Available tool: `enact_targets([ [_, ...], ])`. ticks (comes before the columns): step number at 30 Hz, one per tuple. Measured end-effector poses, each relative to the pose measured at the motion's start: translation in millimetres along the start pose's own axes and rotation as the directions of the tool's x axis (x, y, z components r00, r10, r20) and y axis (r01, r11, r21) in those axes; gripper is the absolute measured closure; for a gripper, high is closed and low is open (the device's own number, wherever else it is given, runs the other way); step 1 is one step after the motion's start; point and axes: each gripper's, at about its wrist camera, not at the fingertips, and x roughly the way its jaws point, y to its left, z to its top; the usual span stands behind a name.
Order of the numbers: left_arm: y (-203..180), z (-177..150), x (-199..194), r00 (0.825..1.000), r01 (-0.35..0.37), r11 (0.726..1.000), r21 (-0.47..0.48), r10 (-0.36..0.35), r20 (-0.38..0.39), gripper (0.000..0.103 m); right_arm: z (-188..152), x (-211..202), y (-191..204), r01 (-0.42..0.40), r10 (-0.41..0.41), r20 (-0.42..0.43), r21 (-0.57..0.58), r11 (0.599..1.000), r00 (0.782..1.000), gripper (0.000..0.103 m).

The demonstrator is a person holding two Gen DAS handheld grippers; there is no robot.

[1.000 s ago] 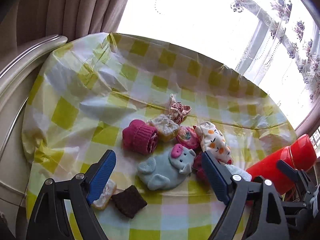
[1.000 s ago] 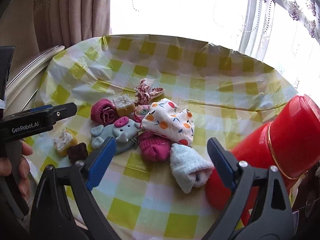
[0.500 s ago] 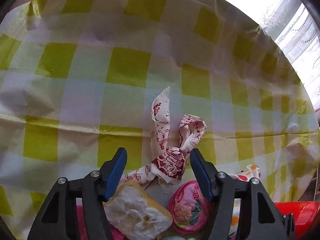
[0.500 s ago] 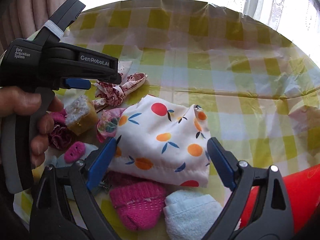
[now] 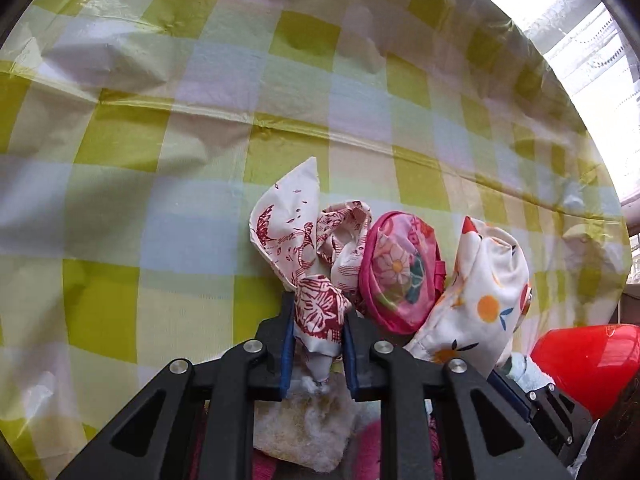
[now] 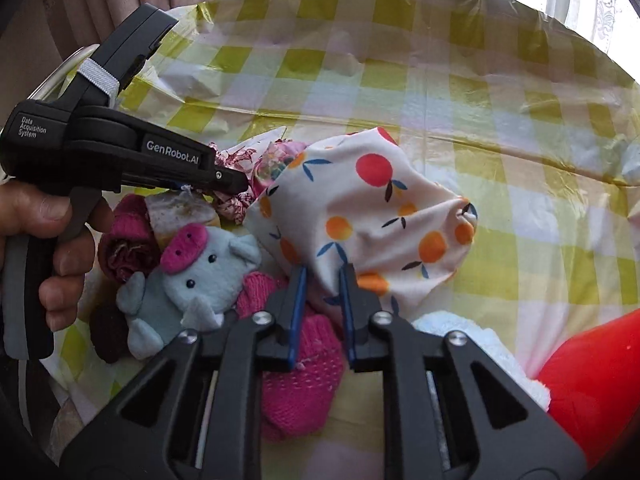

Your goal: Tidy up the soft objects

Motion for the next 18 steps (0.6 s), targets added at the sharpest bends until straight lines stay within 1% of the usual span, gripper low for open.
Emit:
enact_targets([
  [3, -22, -34, -8, 0.999, -0.048, 0.995, 0.084, 0.048, 0.010, 0.082, -23, -13, 10, -0.014, 0.013, -0.019, -0.026, 1.000, 1.000, 0.085],
  [5, -32, -54, -13, 0.999, -0.043, 0.992, 0.115, 0.043, 0.003, 0.083, -38, -23, 15, -0.019, 0.018, -0.030, -0.036, 0.999, 0.999, 0.085],
  [10, -44, -103, -26, 0.999, -0.045, 0.990, 0.135, 0.044, 0.013, 0.083, -72, -49, 18, -0.020, 0.018, -0.049, -0.032, 0.999, 0.999, 0.085],
  [12, -45, -120, -36, 0.998, -0.041, 0.992, 0.121, 0.035, 0.050, 0.080, -84, -60, 19, -0.021, 0.019, -0.053, -0.037, 0.999, 0.998, 0.085],
  [13, -41, -126, -41, 0.997, -0.038, 0.994, 0.107, 0.031, 0.064, 0.075, -90, -65, 20, -0.023, 0.021, -0.055, -0.037, 0.999, 0.998, 0.085],
  [14, -38, -132, -46, 0.996, -0.030, 0.996, 0.087, 0.023, 0.081, 0.067, -94, -71, 20, -0.024, 0.022, -0.056, -0.035, 0.999, 0.998, 0.085],
  [15, -35, -138, -53, 0.995, -0.014, 0.998, 0.065, 0.007, 0.101, 0.062, -98, -76, 19, -0.024, 0.023, -0.053, -0.031, 0.999, 0.998, 0.085],
  [16, -35, -141, -59, 0.992, 0.005, 0.999, 0.043, -0.011, 0.123, 0.052, -103, -82, 18, -0.025, 0.023, -0.050, -0.026, 0.999, 0.998, 0.085],
  [17, -31, -149, -67, 0.989, 0.017, 1.000, 0.025, -0.021, 0.146, 0.046, -107, -87, 16, -0.025, 0.024, -0.048, -0.022, 0.999, 0.999, 0.085],
  [18, -29, -154, -74, 0.985, 0.031, 0.999, 0.013, -0.033, 0.167, 0.043, -111, -91, 16, -0.027, 0.026, -0.046, -0.016, 1.000, 0.999, 0.085],
])
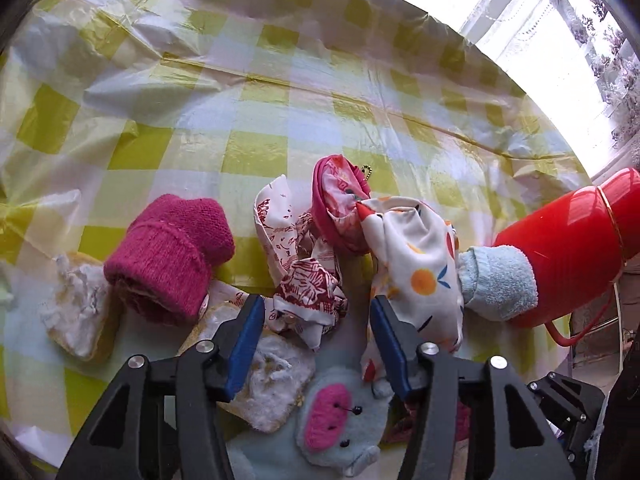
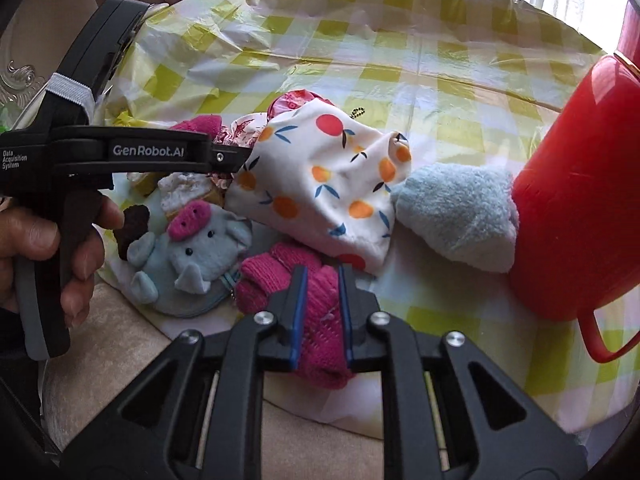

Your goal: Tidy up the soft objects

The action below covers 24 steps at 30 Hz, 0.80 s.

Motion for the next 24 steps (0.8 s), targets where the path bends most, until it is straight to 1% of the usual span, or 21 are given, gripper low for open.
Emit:
enact_targets([
  [2, 6, -14, -19, 0.999, 0.028, 0.999, -0.033, -0.026, 0.038, 0.033, -8, -7, -2, -0.007, 0.007, 0.000, 0.017, 1.000, 1.000, 0.084],
  [4, 11, -21, -34, 0.997, 0.040, 0.997, -0.072, -0.035, 0.074, 0.031, -17, -14, -3, -0.009, 0.009, 0.003, 0.026, 1.000, 1.000, 0.083],
  [5, 15, -27, -40, 0.996, 0.034, 0.996, -0.086, -0.027, 0.086, 0.031, -21, -17, -5, -0.006, 0.006, 0.001, 0.034, 0.999, 1.000, 0.081],
  [6, 21, -33, -50, 0.994, 0.024, 0.994, -0.105, -0.013, 0.109, 0.031, -25, -19, -7, -0.003, 0.003, 0.001, 0.044, 0.999, 1.000, 0.077],
  [7, 21, -34, -52, 0.991, 0.019, 0.991, -0.131, -0.001, 0.136, 0.031, -29, -22, -9, -0.003, 0.003, 0.001, 0.053, 0.999, 1.000, 0.073],
  [9, 37, -48, -68, 0.983, 0.021, 0.979, -0.203, 0.017, 0.184, 0.031, -39, -32, -15, 0.000, -0.001, 0.008, 0.074, 0.997, 1.000, 0.054],
  [11, 57, -63, -80, 0.976, 0.013, 0.959, -0.283, 0.049, 0.213, 0.031, -46, -40, -23, 0.004, -0.006, 0.015, 0.098, 0.995, 1.000, 0.049],
  [13, 79, -77, -85, 0.975, 0.006, 0.937, -0.350, 0.072, 0.211, 0.031, -52, -46, -30, 0.008, -0.009, 0.012, 0.125, 0.992, 1.000, 0.048],
  [14, 89, -82, -85, 0.975, -0.002, 0.926, -0.379, 0.085, 0.204, 0.031, -54, -47, -31, 0.009, -0.011, 0.011, 0.131, 0.991, 1.000, 0.044],
  [15, 97, -87, -85, 0.976, -0.011, 0.915, -0.402, 0.097, 0.196, 0.031, -55, -48, -31, 0.012, -0.013, 0.008, 0.130, 0.991, 1.000, 0.037],
  [17, 113, -93, -83, 0.977, -0.022, 0.900, -0.436, 0.112, 0.180, 0.031, -55, -47, -27, 0.017, -0.018, 0.008, 0.111, 0.994, 1.000, 0.030],
  [20, 125, -95, -78, 0.979, -0.038, 0.880, -0.473, 0.128, 0.160, 0.031, -51, -41, -15, 0.021, -0.021, -0.005, 0.062, 0.998, 1.000, 0.028],
  [22, 129, -93, -74, 0.979, -0.051, 0.876, -0.480, 0.138, 0.148, 0.031, -49, -35, -7, 0.026, -0.026, -0.019, 0.024, 0.999, 0.999, 0.028],
  [24, 127, -89, -68, 0.981, -0.084, 0.878, -0.471, 0.156, 0.116, 0.031, -45, -30, 1, 0.038, -0.038, -0.029, -0.013, 0.999, 0.999, 0.027],
])
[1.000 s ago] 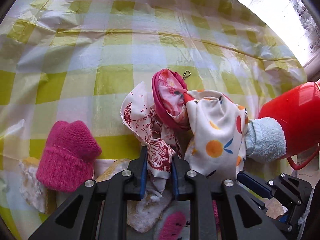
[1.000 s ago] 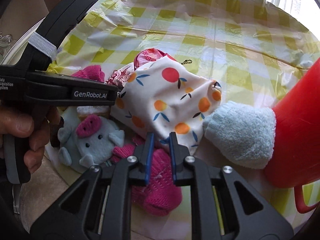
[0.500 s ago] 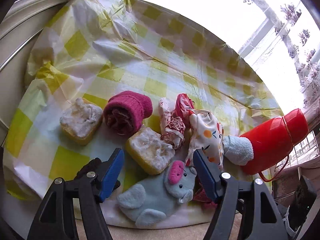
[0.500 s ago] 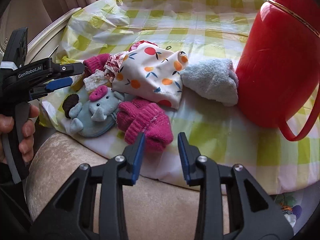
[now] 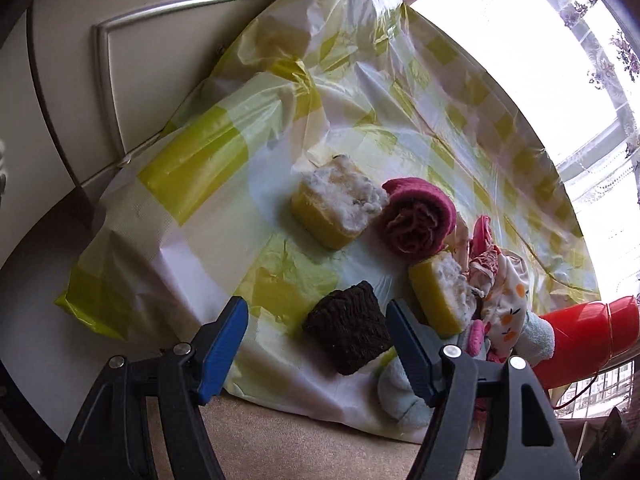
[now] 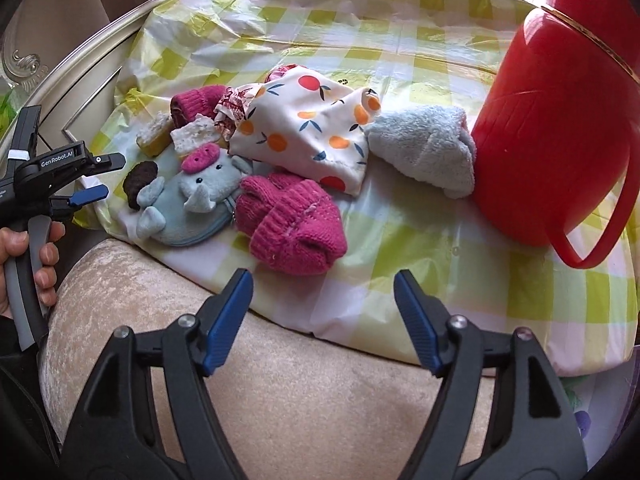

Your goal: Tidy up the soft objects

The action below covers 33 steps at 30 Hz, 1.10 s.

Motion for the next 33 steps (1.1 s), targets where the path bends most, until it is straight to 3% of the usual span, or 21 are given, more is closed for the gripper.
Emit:
enact_targets([
  [6, -22, -2, 18, 0.998, -0.017, 1.000, 0.019, 0.018, -0.053, 0.031, 13, 16, 18, 0.026, -0.027, -0.008, -0.090, 0.996, 1.000, 0.027],
  [12, -43, -6, 33, 0.992, -0.107, 0.989, 0.104, 0.113, -0.053, 0.032, 23, 35, 26, 0.032, -0.036, -0.026, -0.150, 0.988, 0.999, 0.027],
  [14, -50, -9, 34, 0.987, -0.148, 0.978, 0.144, 0.155, -0.039, 0.047, 25, 42, 29, 0.033, -0.040, -0.040, -0.158, 0.987, 0.998, 0.027],
  [16, -54, -11, 35, 0.984, -0.170, 0.971, 0.169, 0.177, -0.026, 0.054, 25, 48, 30, 0.025, -0.035, -0.054, -0.166, 0.986, 0.998, 0.028],
  [18, -55, -12, 33, 0.984, -0.170, 0.969, 0.182, 0.176, -0.016, 0.061, 23, 53, 30, 0.026, -0.037, -0.067, -0.165, 0.986, 0.997, 0.042],
  [21, -54, -14, 28, 0.986, -0.167, 0.969, 0.184, 0.169, 0.005, 0.069, 20, 52, 28, 0.003, -0.012, -0.063, -0.152, 0.988, 0.998, 0.050],
  [26, -54, -19, 8, 0.989, -0.140, 0.975, 0.175, 0.129, 0.069, 0.072, 17, 41, 27, 0.005, -0.008, -0.024, -0.146, 0.989, 1.000, 0.056],
  [33, -67, -32, -21, 0.987, -0.109, 0.972, 0.208, 0.081, 0.141, 0.072, 10, 17, 20, 0.003, 0.000, 0.034, -0.098, 0.995, 0.999, 0.057],
])
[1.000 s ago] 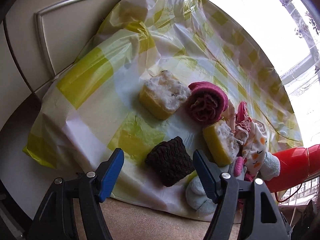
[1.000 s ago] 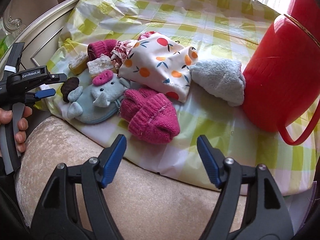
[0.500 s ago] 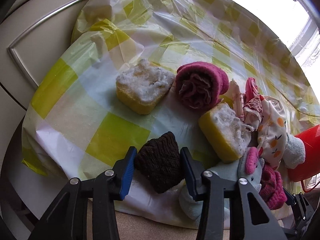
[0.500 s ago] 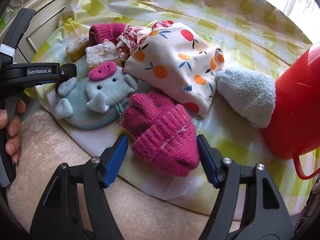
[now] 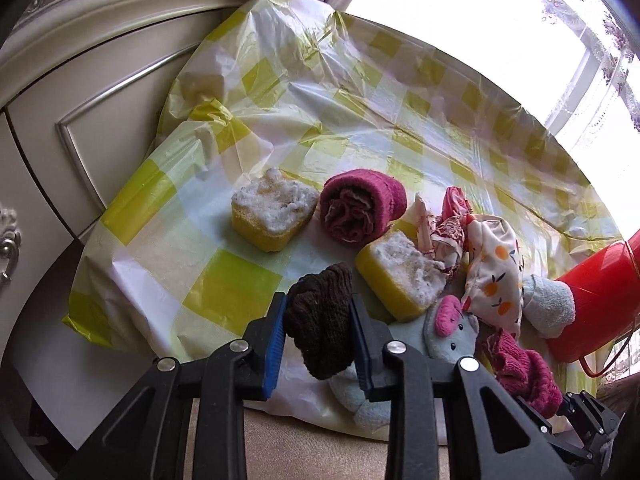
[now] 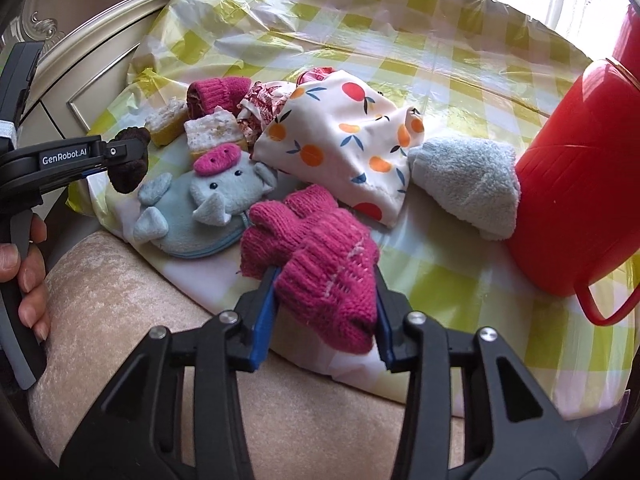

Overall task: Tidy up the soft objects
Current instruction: 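Carry the brown cake and pink glove over the white box and release both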

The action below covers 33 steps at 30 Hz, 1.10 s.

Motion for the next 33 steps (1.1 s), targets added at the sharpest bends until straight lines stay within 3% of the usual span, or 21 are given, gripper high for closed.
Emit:
enact_targets([
  [10, -48, -23, -27, 0.997, 0.075, 0.991, 0.112, -0.076, 0.000, 0.072, -24, -42, -25, 0.004, -0.010, 0.061, 0.095, 0.995, 0.998, 0.058],
  [21, -125, -69, -42, 0.978, 0.204, 0.944, 0.260, -0.188, -0.087, 0.072, -62, -82, -70, 0.069, -0.087, 0.086, 0.200, 0.977, 0.992, 0.058],
  [28, -182, -106, -53, 0.947, 0.317, 0.879, 0.356, -0.273, -0.170, 0.072, -103, -114, -111, 0.154, -0.180, 0.067, 0.282, 0.947, 0.981, 0.058],
  [33, -224, -138, -63, 0.899, 0.434, 0.801, 0.413, -0.352, -0.262, 0.072, -141, -143, -150, 0.242, -0.271, 0.029, 0.361, 0.900, 0.962, 0.058],
])
